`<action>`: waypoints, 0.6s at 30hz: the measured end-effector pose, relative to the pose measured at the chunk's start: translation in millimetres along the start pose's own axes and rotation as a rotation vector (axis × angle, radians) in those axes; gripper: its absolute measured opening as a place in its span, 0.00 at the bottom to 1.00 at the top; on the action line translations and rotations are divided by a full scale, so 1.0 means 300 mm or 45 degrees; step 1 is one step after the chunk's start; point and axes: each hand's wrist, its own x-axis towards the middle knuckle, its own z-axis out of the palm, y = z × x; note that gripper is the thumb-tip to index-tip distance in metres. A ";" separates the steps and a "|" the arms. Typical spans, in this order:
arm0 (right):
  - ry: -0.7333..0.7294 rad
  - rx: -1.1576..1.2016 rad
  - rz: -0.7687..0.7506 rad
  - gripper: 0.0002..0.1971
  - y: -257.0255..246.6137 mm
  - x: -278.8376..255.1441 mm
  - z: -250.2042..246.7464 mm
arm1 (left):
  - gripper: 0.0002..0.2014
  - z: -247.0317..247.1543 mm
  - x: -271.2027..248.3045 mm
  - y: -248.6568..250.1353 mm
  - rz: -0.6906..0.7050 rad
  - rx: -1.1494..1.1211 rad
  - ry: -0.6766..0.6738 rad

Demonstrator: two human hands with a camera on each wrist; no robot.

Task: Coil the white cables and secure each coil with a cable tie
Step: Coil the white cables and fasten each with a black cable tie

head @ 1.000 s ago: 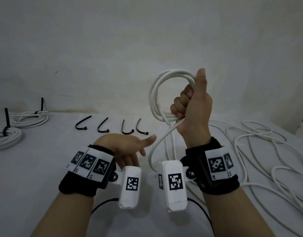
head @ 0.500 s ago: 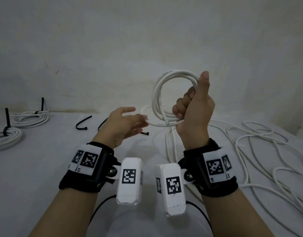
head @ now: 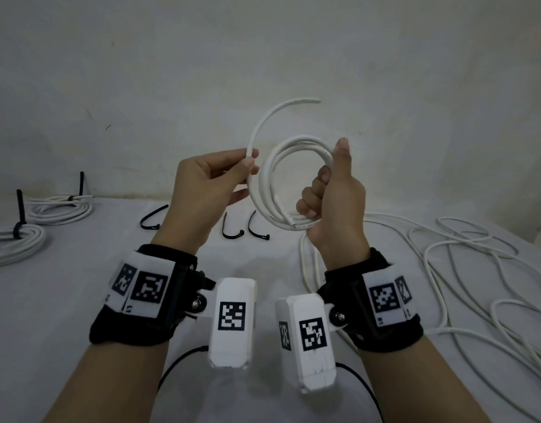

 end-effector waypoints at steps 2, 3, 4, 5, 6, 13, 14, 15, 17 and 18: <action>-0.035 -0.023 0.022 0.26 0.013 -0.009 0.011 | 0.08 0.014 -0.003 0.002 0.038 -0.001 0.001; -0.050 -0.024 0.031 0.26 0.017 -0.013 0.015 | 0.08 0.022 -0.005 0.002 0.057 0.001 0.004; -0.059 -0.025 0.036 0.26 0.020 -0.016 0.017 | 0.09 0.029 -0.007 0.000 0.071 0.002 0.006; -0.062 -0.030 0.036 0.26 0.021 -0.018 0.019 | 0.09 0.035 -0.010 -0.003 0.077 -0.004 0.007; -0.063 -0.041 0.028 0.26 0.021 -0.019 0.019 | 0.09 0.038 -0.012 -0.005 0.075 -0.016 0.004; -0.027 -0.195 -0.101 0.25 0.014 -0.019 0.016 | 0.20 0.029 -0.013 0.019 -0.033 0.071 -0.273; -0.023 -0.206 -0.106 0.25 0.013 -0.017 0.014 | 0.21 0.023 -0.012 0.025 -0.049 0.123 -0.343; -0.025 -0.208 -0.100 0.25 0.011 -0.015 0.012 | 0.20 0.019 -0.014 0.029 -0.024 0.216 -0.400; -0.053 -0.202 -0.066 0.25 0.012 -0.012 0.007 | 0.13 0.012 -0.019 0.035 0.083 0.421 -0.464; -0.078 -0.203 -0.045 0.25 0.015 -0.012 0.007 | 0.11 0.009 -0.019 0.034 0.123 0.486 -0.464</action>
